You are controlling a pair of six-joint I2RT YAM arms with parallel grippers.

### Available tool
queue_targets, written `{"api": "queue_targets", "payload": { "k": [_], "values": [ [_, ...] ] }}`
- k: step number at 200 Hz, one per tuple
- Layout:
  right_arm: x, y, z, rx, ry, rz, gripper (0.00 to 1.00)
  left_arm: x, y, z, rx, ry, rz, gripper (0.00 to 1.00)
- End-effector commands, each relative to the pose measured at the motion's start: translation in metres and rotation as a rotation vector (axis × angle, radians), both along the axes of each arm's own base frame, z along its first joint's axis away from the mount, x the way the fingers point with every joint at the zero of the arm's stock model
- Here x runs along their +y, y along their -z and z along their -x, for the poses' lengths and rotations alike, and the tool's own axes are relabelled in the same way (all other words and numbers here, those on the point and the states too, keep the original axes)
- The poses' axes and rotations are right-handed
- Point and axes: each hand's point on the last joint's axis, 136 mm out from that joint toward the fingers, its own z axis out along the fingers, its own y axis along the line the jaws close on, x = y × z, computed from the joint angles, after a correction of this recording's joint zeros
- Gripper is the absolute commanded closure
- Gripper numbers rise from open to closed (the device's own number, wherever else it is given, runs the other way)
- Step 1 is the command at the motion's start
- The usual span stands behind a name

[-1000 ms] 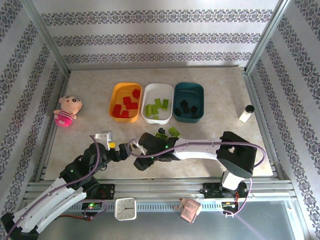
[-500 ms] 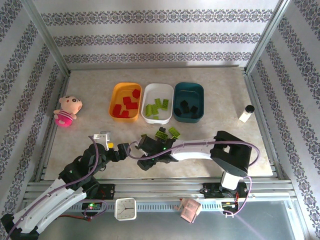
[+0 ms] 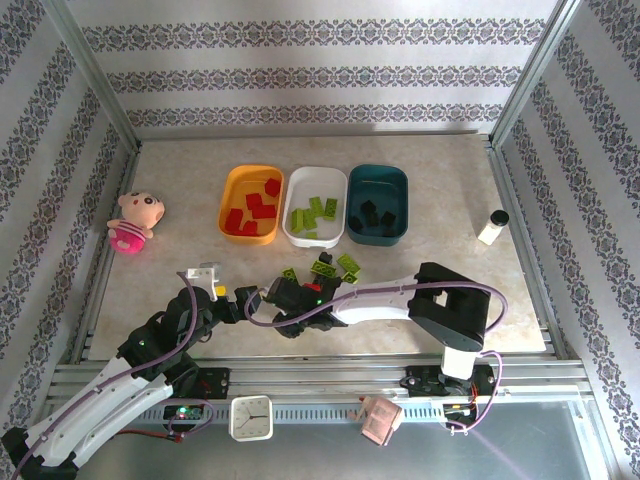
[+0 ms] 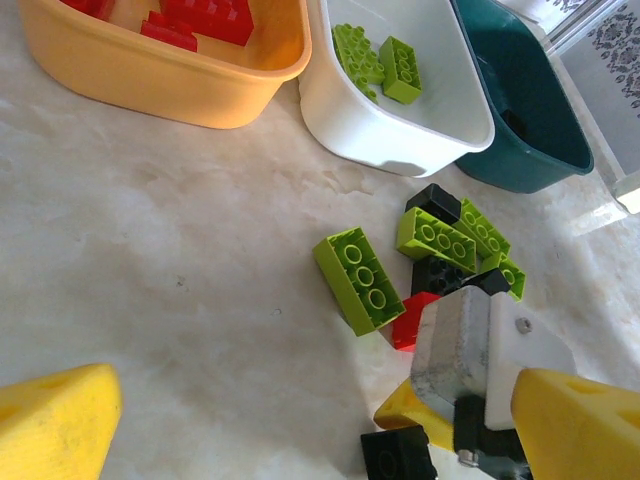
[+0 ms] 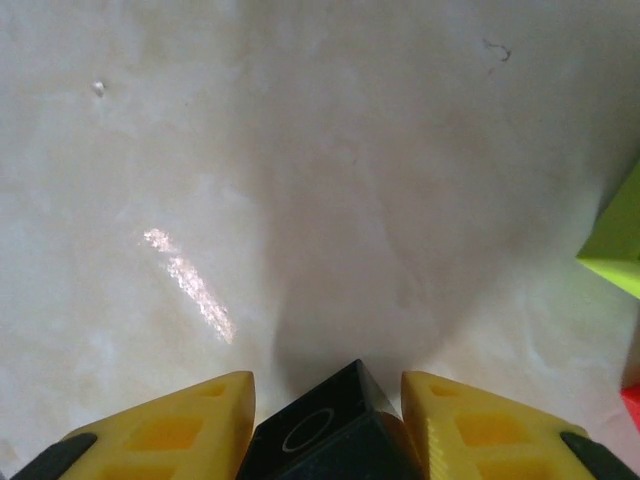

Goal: Sort the legos into containers by color
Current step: Pick up the lego from the bottom-center of the table, then place the lego in the container.

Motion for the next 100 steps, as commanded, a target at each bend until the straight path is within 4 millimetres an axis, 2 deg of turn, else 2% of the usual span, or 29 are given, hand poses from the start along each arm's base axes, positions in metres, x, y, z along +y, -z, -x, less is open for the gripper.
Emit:
{"api": "queue_targets", "payload": {
  "k": [1, 23, 40, 51, 72, 88, 100],
  "values": [
    [-0.006, -0.030, -0.010, -0.058, 0.026, -0.071, 0.69, 0.004, -0.010, -0.001, -0.014, -0.020, 0.011, 0.00],
    [-0.024, -0.061, -0.032, -0.101, 0.086, -0.134, 0.71, 0.001, -0.011, -0.002, -0.020, -0.012, 0.020, 0.00],
    [-0.048, -0.088, -0.064, -0.145, 0.179, -0.180, 0.72, -0.003, -0.011, -0.003, -0.022, 0.002, 0.031, 0.00],
    [-0.070, -0.105, -0.092, -0.161, 0.270, -0.219, 0.73, -0.007, -0.011, -0.004, -0.023, 0.012, 0.039, 0.00],
    [-0.122, -0.133, -0.155, -0.211, 0.492, -0.288, 0.74, -0.013, -0.010, -0.006, -0.018, 0.030, 0.050, 0.00],
    [-0.162, -0.140, -0.196, -0.216, 0.651, -0.317, 0.75, -0.017, -0.008, -0.007, -0.009, 0.039, 0.057, 0.00],
    [-0.189, -0.137, -0.223, -0.221, 0.756, -0.300, 0.75, -0.020, -0.008, -0.008, -0.004, 0.049, 0.061, 0.00]
  ]
}}
